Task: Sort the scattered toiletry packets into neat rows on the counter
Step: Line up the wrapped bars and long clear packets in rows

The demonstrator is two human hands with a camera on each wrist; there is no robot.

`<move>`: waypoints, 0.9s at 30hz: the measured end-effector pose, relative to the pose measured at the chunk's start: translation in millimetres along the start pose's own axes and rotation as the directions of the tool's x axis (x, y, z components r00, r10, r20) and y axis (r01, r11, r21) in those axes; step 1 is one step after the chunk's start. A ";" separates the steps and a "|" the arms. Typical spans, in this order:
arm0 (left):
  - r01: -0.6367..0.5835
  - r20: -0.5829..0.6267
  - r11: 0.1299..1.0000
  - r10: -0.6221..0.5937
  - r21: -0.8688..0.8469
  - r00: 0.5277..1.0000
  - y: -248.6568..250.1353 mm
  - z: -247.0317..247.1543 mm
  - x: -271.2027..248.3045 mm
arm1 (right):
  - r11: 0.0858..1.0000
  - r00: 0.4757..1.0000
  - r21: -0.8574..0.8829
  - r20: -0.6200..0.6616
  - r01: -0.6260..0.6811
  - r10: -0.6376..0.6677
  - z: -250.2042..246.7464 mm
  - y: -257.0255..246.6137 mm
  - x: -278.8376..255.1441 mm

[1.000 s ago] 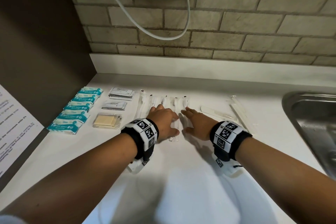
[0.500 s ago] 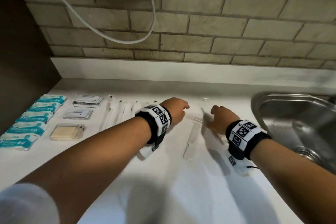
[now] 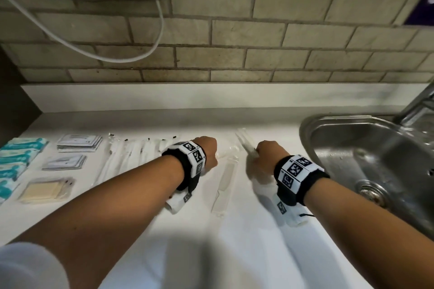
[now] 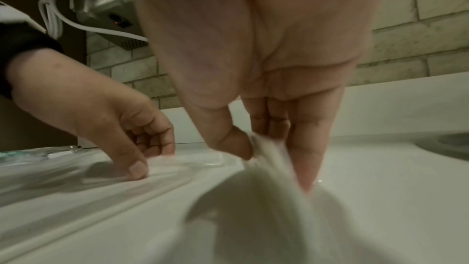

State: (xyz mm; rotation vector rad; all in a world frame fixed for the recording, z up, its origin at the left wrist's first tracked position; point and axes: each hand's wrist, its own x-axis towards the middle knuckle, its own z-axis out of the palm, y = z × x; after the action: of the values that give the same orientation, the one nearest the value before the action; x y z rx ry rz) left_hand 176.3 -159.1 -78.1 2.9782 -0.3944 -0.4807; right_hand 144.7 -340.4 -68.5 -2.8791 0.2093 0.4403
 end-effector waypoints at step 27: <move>-0.117 -0.003 0.993 0.117 -0.035 0.993 8.1 27.0 -59.8 | 0.917 0.985 0.373 -0.146 0.140 -0.091 -3.0 11.8 -44.3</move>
State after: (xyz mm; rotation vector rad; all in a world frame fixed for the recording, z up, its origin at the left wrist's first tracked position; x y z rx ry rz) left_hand 110.8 -152.3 -84.8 2.9009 -0.5508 -0.4685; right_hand 101.7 -347.8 -54.3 -2.5167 0.1272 0.1700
